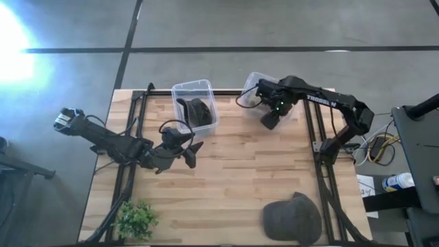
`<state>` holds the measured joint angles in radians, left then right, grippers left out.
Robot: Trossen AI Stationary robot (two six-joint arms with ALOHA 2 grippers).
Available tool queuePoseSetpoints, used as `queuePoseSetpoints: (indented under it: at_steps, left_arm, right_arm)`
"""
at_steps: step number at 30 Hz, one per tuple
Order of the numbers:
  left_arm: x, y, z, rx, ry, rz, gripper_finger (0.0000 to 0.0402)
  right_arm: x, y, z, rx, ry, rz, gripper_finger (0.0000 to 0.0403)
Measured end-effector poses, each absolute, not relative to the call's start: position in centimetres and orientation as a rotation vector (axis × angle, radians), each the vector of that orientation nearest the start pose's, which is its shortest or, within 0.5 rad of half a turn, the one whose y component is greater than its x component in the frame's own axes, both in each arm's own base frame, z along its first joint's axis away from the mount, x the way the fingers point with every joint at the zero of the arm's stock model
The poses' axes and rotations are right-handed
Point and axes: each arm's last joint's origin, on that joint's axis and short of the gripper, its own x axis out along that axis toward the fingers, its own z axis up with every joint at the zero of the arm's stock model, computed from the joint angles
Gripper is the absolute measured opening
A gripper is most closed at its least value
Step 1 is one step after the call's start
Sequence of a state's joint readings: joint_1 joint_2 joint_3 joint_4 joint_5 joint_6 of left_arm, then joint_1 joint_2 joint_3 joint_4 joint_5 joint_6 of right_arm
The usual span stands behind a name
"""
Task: Pick & Place hat
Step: Adjust the transparent bins
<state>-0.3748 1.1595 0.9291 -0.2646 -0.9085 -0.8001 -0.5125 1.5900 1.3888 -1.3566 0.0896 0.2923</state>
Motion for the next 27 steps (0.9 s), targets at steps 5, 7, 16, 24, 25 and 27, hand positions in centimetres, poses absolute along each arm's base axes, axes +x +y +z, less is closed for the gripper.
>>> queuePoseSetpoints:
  at_steps: [5, 7, 16, 24, 25, 27]
  left_arm:
    - [23.3, -6.7, 30.7, -0.469, 0.169, 0.642, 0.0255]
    - [23.3, -6.7, 30.7, -0.465, 0.173, 0.643, 0.0255]
    - [23.3, -6.7, 30.7, -0.465, 0.173, 0.643, 0.0255]
    - [23.3, -6.7, 30.7, -0.474, 0.173, 0.640, 0.0255]
    - [23.3, -6.7, 30.7, -0.475, 0.174, 0.638, 0.0255]
    - [23.3, -6.7, 30.7, -0.478, 0.173, 0.638, 0.0255]
  right_arm:
    - [24.3, -14.2, 29.5, 0.522, 1.416, -0.747, 0.0208]
    - [24.4, -14.2, 30.2, 0.505, 1.398, -0.733, 0.0208]
    - [23.9, -14.7, 29.6, 0.500, 1.446, -0.727, 0.0208]
    - [23.5, -14.7, 28.8, 0.390, 1.525, -0.680, 0.0207]
    - [23.4, -14.7, 28.6, 0.375, 1.541, -0.661, 0.0207]
    - [23.3, -14.6, 28.1, 0.352, 1.572, -0.623, 0.0207]
